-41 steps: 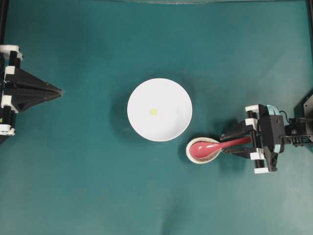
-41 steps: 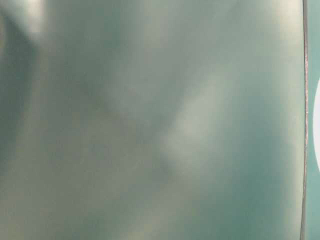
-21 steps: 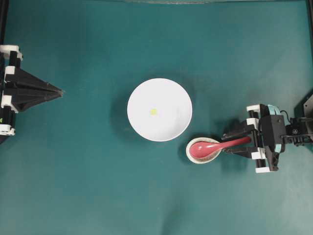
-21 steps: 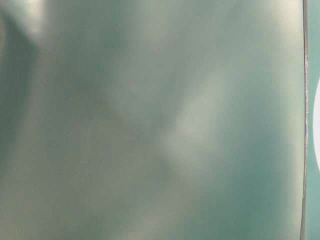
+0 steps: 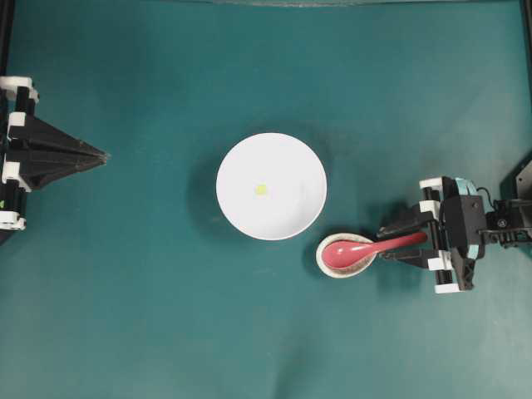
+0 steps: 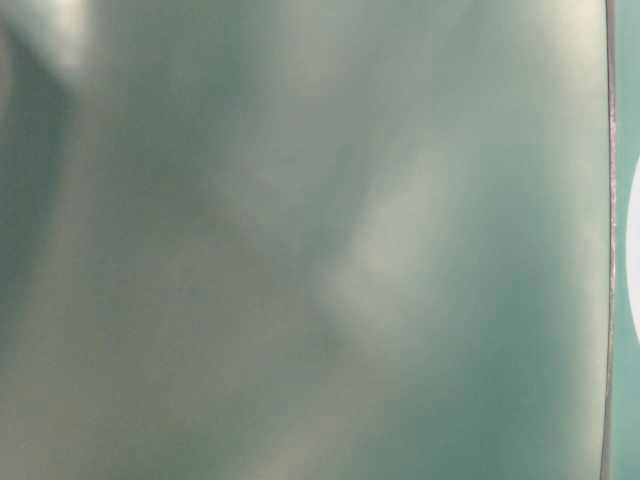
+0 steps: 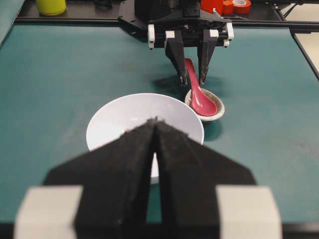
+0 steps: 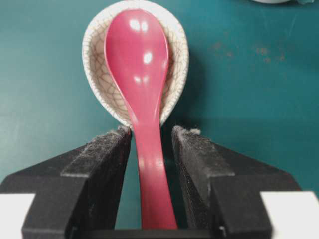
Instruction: Scoop the yellow hexagonal prism block from the bowl with a spoon using the right arm.
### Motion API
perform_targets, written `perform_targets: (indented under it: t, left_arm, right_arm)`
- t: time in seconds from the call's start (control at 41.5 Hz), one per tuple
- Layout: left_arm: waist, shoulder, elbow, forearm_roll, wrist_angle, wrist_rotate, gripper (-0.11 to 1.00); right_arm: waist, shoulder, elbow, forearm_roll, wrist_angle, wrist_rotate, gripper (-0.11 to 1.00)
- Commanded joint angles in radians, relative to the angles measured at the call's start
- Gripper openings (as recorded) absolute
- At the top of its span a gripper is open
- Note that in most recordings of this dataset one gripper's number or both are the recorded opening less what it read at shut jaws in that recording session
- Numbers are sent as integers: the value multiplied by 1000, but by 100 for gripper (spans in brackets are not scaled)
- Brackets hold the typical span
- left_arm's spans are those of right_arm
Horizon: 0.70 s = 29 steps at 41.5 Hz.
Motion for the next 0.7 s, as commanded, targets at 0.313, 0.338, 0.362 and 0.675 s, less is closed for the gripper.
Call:
perform_targets:
  t: [0.313,0.338,0.362,0.675]
  left_arm:
    - [2,9,-20,2,-5,-2,1]
    - [2,9,-20,2,-5,-2,1]
    - [2,9,-20,2,-5,-2,1]
    - [2,9,-20,2,-5,-2,1]
  right_arm:
    - [0,-9,5,-3,-11,-3,45]
    - [0,-9,5,-5,-11,-3,45]
    - [0,-9,5,-3,-11,-3,45]
    - [0,-9,3,-5,-11,-3,44]
